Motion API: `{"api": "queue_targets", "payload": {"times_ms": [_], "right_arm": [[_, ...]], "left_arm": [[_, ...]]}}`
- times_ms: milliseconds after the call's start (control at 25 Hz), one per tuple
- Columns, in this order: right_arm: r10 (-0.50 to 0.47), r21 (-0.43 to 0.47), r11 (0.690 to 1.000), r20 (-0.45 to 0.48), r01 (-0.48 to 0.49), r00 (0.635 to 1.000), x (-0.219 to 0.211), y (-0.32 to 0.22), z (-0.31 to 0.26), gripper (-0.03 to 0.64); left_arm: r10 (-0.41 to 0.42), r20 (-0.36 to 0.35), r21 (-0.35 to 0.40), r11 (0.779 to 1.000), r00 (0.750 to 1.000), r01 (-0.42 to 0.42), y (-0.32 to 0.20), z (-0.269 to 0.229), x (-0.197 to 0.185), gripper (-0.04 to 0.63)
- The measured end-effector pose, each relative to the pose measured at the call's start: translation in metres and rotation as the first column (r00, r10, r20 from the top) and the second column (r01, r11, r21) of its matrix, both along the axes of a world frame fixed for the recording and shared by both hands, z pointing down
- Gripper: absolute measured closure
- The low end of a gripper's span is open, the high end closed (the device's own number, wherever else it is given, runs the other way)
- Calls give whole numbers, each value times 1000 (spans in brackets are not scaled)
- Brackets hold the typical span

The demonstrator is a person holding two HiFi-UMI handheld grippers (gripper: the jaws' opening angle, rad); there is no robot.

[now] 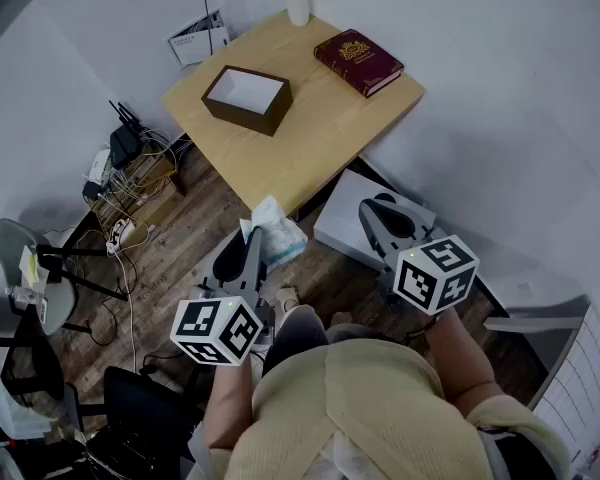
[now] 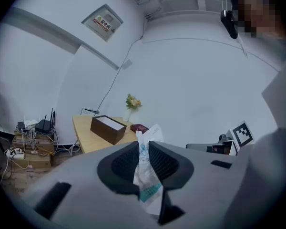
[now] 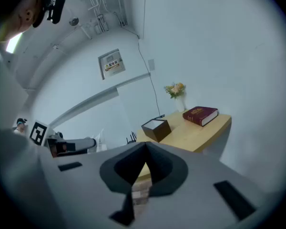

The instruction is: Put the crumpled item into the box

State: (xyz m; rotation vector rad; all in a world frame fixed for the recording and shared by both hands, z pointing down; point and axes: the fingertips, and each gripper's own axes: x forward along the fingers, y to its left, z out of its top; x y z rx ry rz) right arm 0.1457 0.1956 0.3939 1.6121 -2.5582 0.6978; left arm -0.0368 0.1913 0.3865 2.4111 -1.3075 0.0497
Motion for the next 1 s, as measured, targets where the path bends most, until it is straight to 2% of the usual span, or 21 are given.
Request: {"api": "queue_targets", "payload": {"times_ms": [320,720,1000], "right_arm": [[33,-19,999,64,-32,997,6,-3,2,588],[60,-55,997,72,-56,996,0,-25,7,588],[57,-70,996,60,-53,997,-21,-52,2,588]], "left_arm": [[12,12,-7,1000,1000,-12,-2,5,2,515],[30,33,-11,1000,999,-29,-26,4,-7,515],[36,29,-27,999,999,-35,-55,2,-24,515]]}}
